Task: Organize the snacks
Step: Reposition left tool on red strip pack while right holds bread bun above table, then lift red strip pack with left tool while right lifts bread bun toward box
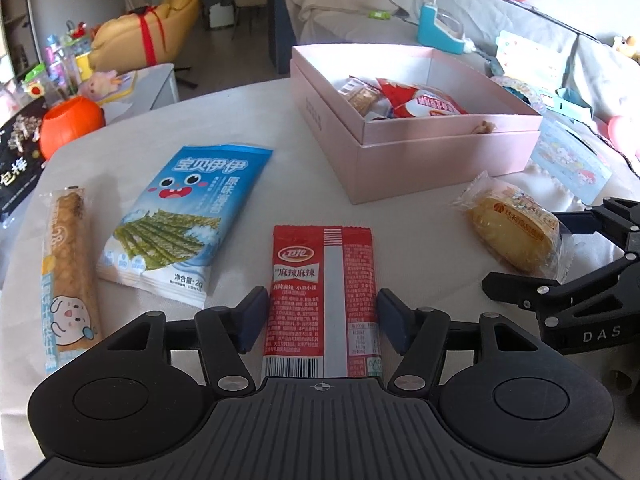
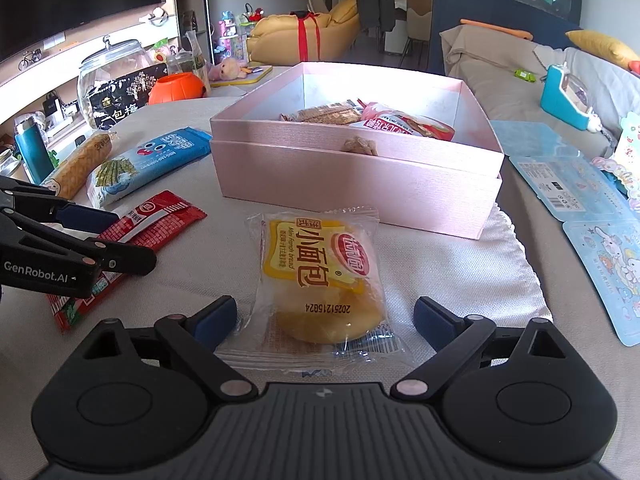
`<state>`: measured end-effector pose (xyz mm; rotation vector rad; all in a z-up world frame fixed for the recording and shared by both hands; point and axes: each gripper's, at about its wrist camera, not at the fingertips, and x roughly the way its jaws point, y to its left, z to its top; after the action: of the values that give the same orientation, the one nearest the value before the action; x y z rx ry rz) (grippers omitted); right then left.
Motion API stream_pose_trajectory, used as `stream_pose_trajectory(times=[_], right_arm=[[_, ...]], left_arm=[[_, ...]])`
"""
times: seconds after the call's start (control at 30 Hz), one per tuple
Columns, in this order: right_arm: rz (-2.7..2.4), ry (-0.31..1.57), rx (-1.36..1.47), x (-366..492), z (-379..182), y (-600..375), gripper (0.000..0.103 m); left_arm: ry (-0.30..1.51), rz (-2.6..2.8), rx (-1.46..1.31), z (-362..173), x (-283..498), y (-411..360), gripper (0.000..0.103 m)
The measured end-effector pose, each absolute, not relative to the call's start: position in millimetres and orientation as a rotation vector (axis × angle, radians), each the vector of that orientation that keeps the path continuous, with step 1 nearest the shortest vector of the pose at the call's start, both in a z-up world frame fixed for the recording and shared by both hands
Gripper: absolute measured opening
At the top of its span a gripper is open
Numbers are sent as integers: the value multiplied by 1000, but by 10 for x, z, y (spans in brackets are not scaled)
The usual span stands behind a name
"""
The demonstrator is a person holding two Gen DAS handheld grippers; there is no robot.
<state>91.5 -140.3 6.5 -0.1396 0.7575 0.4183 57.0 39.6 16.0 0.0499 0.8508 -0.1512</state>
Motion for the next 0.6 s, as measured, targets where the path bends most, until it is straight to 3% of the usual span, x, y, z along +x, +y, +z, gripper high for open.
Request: stream_pose_trajectory(times=[0.2,0.27,0.33,0.5,0.6], right_arm=[[404,772,-148,1030,93,-1382,94],[395,777,-151,1053,114,-1379,84],[417,788,-143,1036,166,-1396,57],[452,782,-136,886,342,-1475,56],[450,753,-159,799,435,-1513,56]], left_arm=[[854,-159,42,161,538,404,65],[865,-169,38,175,493,396,65],[868,-184,47,178,422,371,66],[866,-219,41,191,289,369,63],[866,-220,-10,227,287,428,52]])
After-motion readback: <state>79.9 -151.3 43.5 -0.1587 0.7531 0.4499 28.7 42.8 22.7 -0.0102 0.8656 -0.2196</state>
